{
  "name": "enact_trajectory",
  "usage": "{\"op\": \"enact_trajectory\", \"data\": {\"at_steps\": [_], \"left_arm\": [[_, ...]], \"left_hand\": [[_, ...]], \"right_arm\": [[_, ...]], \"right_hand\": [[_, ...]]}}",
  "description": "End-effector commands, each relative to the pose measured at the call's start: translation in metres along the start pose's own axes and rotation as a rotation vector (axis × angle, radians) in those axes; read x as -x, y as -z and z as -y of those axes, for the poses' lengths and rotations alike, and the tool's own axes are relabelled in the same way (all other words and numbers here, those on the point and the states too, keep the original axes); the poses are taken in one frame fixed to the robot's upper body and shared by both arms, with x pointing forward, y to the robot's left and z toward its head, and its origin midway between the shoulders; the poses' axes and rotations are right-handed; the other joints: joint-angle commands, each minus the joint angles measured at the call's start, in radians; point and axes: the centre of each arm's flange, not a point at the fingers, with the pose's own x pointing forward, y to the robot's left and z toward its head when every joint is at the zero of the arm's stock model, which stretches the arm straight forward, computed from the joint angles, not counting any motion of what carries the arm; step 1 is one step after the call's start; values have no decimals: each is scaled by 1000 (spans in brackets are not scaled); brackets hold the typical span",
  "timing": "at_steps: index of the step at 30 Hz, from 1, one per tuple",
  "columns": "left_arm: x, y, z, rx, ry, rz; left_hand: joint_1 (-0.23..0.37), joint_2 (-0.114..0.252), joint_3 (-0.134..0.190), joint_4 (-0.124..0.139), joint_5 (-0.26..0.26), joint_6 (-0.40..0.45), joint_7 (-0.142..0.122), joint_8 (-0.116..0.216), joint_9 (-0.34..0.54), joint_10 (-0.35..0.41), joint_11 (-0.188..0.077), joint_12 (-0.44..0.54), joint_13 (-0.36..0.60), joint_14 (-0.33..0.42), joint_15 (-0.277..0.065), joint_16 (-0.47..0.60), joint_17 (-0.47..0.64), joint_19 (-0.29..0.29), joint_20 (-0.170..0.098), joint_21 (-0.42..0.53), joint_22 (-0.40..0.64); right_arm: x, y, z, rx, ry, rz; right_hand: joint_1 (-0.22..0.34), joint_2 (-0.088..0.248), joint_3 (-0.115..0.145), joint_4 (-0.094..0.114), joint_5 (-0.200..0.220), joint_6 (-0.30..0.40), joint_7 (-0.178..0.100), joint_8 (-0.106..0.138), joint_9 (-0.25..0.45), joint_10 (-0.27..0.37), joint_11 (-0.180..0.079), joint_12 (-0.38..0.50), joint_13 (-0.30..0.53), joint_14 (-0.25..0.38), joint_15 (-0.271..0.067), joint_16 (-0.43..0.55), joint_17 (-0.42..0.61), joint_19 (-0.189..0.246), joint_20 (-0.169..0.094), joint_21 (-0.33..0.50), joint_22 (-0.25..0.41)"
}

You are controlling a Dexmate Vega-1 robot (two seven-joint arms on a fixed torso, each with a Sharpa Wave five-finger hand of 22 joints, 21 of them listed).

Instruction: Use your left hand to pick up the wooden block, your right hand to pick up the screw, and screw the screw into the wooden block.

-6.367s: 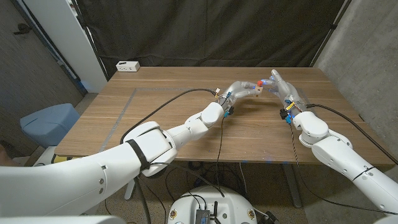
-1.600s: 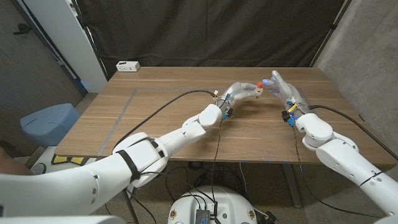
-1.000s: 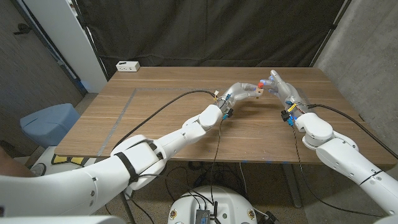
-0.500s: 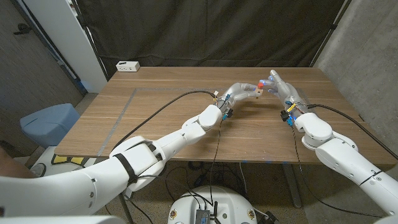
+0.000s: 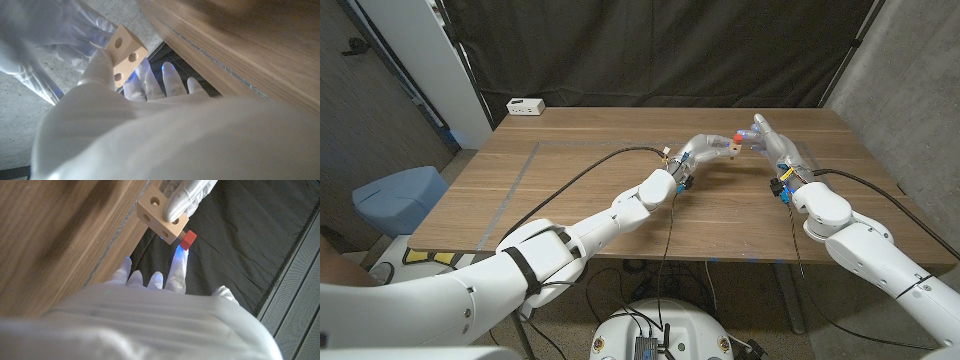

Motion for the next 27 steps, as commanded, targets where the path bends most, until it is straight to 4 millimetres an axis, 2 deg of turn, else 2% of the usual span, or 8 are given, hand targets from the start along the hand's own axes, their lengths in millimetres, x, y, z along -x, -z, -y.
{"op": "enact_trajectory", "data": {"at_steps": [1,6,27], "left_arm": [[-2,0,-2,3,0,0],[-3,1,-2,4,0,-2],[-7,4,-3,9,2,-9]], "left_hand": [[43,62,31,23,6,92,21,6,1,16,-4,5,17,7,-91,-3,5,7,0,2,4],[43,62,31,24,6,93,20,6,1,17,-4,6,17,8,-91,-3,5,8,0,2,4],[42,62,31,24,6,92,22,6,1,16,-4,5,16,8,-91,-3,5,8,1,3,4]], "right_arm": [[0,4,0,-7,22,-9],[1,5,1,-11,38,-11],[2,5,2,-6,60,-17]], "right_hand": [[1,7,0,-4,8,13,3,9,2,14,-2,6,1,8,3,9,0,13,1,9,5],[3,8,1,-5,8,30,5,12,2,24,3,8,1,14,2,11,0,18,1,9,5],[13,12,6,-10,11,90,15,20,1,64,-5,12,0,44,-9,16,-2,40,4,11,4]]}}
